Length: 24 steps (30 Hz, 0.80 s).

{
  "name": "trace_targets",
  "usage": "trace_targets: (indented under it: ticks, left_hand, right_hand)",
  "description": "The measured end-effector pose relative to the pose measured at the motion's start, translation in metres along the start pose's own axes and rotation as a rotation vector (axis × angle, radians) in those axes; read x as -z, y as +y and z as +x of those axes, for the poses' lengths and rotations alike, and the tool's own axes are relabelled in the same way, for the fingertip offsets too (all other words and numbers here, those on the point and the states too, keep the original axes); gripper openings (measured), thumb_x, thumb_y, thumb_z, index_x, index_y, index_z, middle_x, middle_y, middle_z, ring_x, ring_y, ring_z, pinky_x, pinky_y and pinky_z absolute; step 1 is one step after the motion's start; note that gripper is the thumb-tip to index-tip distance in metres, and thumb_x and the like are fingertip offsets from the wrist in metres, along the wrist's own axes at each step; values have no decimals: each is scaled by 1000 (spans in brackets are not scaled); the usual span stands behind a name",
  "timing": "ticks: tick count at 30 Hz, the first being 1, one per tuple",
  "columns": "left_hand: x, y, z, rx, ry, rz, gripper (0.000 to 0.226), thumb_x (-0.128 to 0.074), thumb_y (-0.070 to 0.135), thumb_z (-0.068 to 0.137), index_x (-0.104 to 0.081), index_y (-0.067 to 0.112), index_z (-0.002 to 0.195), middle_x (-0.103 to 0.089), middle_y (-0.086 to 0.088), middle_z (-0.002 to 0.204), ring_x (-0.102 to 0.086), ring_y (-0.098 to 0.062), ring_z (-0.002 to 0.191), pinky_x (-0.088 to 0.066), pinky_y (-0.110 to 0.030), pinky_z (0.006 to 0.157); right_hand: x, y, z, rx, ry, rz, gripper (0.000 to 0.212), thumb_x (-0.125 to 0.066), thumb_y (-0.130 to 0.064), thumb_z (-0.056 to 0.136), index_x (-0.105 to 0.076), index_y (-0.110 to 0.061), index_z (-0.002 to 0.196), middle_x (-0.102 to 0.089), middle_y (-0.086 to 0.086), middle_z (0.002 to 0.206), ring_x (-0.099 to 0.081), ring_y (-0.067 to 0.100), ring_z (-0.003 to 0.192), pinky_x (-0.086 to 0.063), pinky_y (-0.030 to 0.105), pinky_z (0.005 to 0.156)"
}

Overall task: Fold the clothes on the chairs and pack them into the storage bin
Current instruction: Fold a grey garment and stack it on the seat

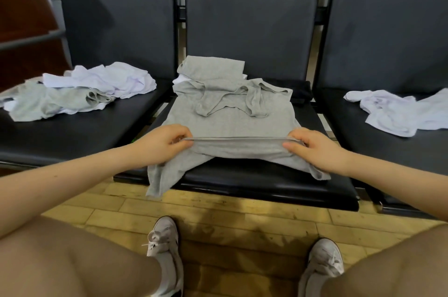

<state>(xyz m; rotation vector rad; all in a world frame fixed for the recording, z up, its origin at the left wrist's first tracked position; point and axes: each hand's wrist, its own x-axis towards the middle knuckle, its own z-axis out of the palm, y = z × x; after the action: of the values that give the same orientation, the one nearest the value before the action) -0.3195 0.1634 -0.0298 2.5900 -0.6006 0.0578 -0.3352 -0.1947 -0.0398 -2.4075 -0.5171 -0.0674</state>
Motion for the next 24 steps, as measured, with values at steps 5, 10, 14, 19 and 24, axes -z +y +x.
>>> trace_targets:
  ticks: [5, 10, 14, 19, 24]
  left_hand:
    - [-6, 23, -22, 169, 135, -240, 21, -42, 22, 100, -50, 19, 81, -53, -6, 80, -47, -15, 76, -39, -34, 77]
    - [-11, 54, -41, 181, 135, -404, 24, -40, 19, 101, -47, 18, 78, -47, 2, 76, -43, -13, 77, -35, -28, 75]
    - [-3, 56, -54, 30, -2, -171, 24, -47, 31, 99, -48, 26, 75, -52, 14, 67, -48, 1, 66, -35, -15, 62]
    - [21, 38, -51, -86, -41, 145, 20, -57, 39, 92, -50, 36, 74, -57, 17, 64, -53, 3, 67, -35, -15, 58]
    - [34, 0, -36, 65, 17, 323, 21, -52, 37, 95, -63, 21, 86, -61, 4, 74, -56, -15, 72, -45, -35, 67]
  right_hand:
    - [3, -14, -10, -120, -35, 130, 28, -43, -30, 101, -49, -13, 78, -41, 1, 59, -41, 13, 48, -37, 25, 49]
    - [5, -27, -21, -151, -113, 110, 33, -44, -34, 100, -48, -15, 74, -45, 5, 75, -44, 16, 73, -40, 37, 74]
    - [7, -38, -31, -152, -242, 66, 35, -46, -37, 99, -42, -18, 70, -42, 2, 72, -41, 15, 68, -36, 31, 71]
    - [16, -44, -33, -139, -162, -77, 26, -46, -24, 100, -49, -21, 75, -48, -7, 69, -45, 8, 63, -39, 22, 60]
    - [31, -32, -16, -213, 54, -254, 20, -41, -5, 92, -57, -16, 89, -55, -3, 73, -54, 22, 73, -41, 30, 63]
